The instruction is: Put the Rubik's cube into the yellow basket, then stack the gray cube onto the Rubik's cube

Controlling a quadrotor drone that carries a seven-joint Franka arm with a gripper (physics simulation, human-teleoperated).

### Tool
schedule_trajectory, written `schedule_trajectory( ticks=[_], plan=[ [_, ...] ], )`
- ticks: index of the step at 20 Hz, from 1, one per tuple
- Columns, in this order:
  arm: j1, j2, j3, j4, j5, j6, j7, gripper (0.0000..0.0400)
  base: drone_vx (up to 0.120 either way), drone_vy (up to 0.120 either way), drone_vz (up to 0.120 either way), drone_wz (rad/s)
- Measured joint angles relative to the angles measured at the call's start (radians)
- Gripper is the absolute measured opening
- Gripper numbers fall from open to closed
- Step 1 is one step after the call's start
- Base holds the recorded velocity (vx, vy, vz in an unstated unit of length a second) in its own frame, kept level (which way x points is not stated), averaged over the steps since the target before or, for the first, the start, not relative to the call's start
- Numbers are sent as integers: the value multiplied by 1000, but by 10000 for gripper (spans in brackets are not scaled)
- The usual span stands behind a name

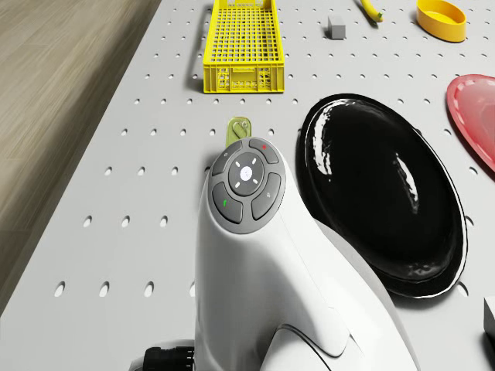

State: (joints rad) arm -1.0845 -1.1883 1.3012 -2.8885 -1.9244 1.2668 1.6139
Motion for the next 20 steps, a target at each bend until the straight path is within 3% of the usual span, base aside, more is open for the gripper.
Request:
schedule_trajectory(
  ticks=[5, 8, 18, 20],
  plan=[
    [-8, -23, 7, 2, 12, 21, 7, 400, 120, -56, -120, 0],
    [-12, -37, 11, 3, 19, 34, 11, 400, 107, 0, -27, 0],
    [-24, -80, 22, 5, 40, 74, 23, 400, 0, 0, -116, 0],
    [-27, -88, 24, 6, 44, 81, 25, 400, 0, 0, 0, 0]
  ],
)
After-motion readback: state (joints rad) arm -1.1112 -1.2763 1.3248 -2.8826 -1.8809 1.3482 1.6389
